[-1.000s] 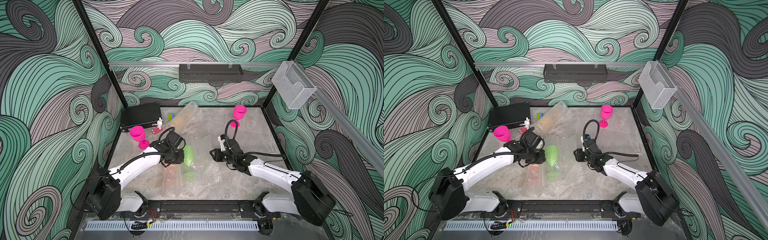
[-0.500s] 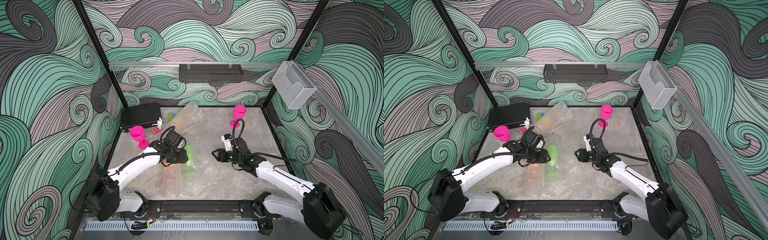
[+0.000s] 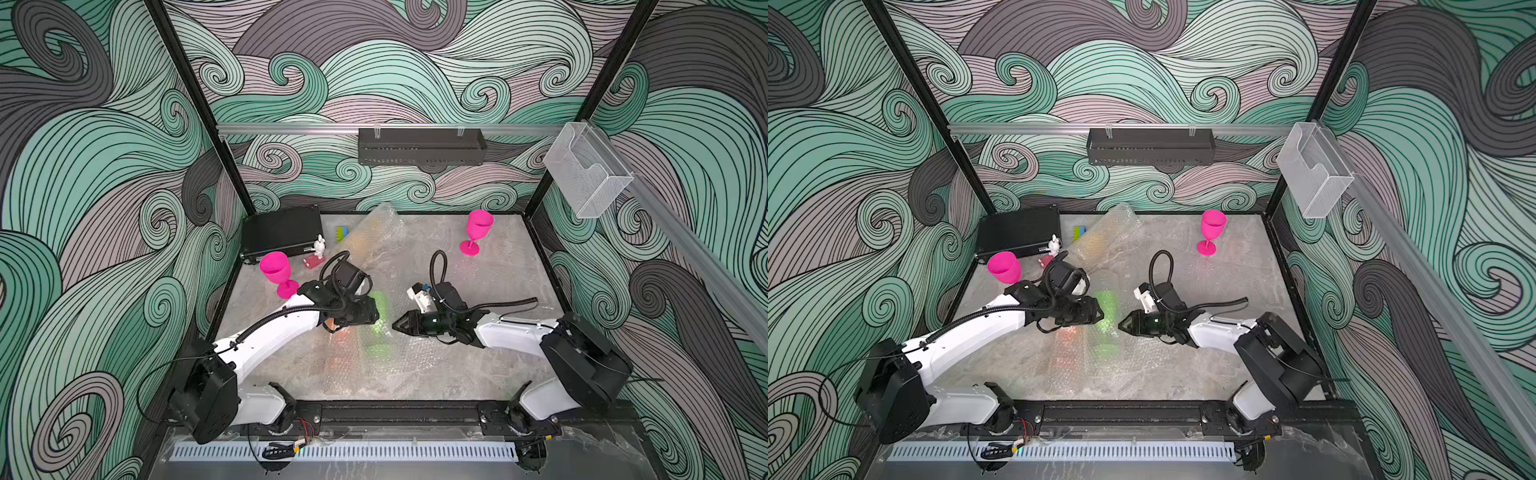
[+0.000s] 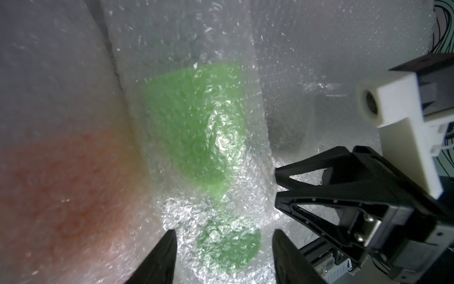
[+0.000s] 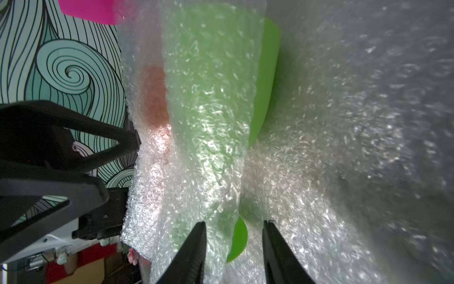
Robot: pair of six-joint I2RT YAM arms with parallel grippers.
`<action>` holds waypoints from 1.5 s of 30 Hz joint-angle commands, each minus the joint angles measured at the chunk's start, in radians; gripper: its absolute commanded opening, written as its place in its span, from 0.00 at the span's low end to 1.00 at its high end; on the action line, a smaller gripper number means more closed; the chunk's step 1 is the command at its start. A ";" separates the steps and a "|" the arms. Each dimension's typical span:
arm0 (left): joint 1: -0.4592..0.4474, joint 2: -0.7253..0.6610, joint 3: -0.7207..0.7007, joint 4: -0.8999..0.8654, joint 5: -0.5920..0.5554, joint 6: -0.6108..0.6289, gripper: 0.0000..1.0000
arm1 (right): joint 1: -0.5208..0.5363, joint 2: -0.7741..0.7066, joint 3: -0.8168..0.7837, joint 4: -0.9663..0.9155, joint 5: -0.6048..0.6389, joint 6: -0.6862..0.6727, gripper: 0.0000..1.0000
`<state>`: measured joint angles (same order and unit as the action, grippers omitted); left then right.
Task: Unpack wine glasses from bubble wrap
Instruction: Unwrap the bubble wrap at the center of the board.
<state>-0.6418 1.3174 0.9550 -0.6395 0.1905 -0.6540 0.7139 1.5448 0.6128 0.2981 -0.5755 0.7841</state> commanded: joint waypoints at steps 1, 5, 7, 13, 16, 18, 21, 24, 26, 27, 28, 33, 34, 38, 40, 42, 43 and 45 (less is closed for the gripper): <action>0.000 -0.023 0.021 0.002 0.005 -0.013 0.62 | 0.004 0.012 0.038 0.101 -0.051 0.045 0.30; 0.002 -0.029 0.016 0.006 0.039 -0.013 0.62 | 0.009 0.018 0.060 0.130 -0.077 0.065 0.18; 0.005 -0.037 0.011 0.002 0.043 -0.015 0.63 | 0.010 0.018 0.072 0.144 -0.092 0.077 0.15; 0.049 -0.090 -0.015 0.021 0.041 -0.031 0.64 | 0.030 0.029 0.119 0.135 -0.121 0.049 0.10; 0.075 -0.113 -0.019 0.038 0.038 -0.044 0.66 | 0.044 0.043 0.133 0.141 -0.134 0.050 0.09; 0.082 -0.120 -0.025 0.048 0.017 -0.045 0.67 | 0.051 0.046 0.142 0.139 -0.135 0.049 0.09; 0.084 -0.114 -0.031 0.050 -0.014 -0.028 0.68 | 0.061 0.046 0.159 0.132 -0.137 0.042 0.09; 0.092 -0.090 -0.031 0.044 -0.038 -0.014 0.69 | 0.073 0.047 0.173 0.120 -0.136 0.034 0.09; 0.098 -0.068 -0.022 0.036 -0.052 -0.009 0.69 | 0.080 0.053 0.181 0.121 -0.133 0.032 0.09; 0.100 -0.058 -0.015 0.035 -0.050 -0.007 0.69 | 0.083 0.058 0.184 0.121 -0.131 0.032 0.09; 0.102 -0.046 -0.004 0.034 -0.045 0.000 0.69 | 0.086 0.063 0.190 0.122 -0.131 0.035 0.09; 0.109 0.018 0.037 -0.001 -0.030 0.027 0.65 | 0.103 0.076 0.207 0.127 -0.132 0.038 0.11; 0.112 0.027 0.038 -0.006 -0.028 0.028 0.63 | 0.107 0.077 0.209 0.125 -0.134 0.037 0.12; 0.122 0.032 0.018 0.006 -0.029 0.027 0.45 | 0.108 0.075 0.204 0.120 -0.135 0.033 0.17; 0.129 0.026 0.010 0.005 -0.033 0.028 0.34 | 0.108 0.065 0.204 0.095 -0.131 0.016 0.21; 0.135 0.019 0.002 0.002 -0.037 0.032 0.26 | 0.108 0.048 0.210 0.039 -0.118 -0.017 0.24; 0.139 0.016 -0.002 -0.002 -0.040 0.035 0.23 | 0.107 0.037 0.215 -0.006 -0.108 -0.042 0.26; 0.145 0.010 -0.013 -0.007 -0.045 0.040 0.19 | 0.099 0.012 0.219 -0.081 -0.079 -0.082 0.30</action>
<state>-0.5102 1.3483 0.9474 -0.6178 0.1658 -0.6312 0.8181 1.6047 0.8059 0.3271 -0.6838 0.7792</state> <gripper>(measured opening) 0.202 0.292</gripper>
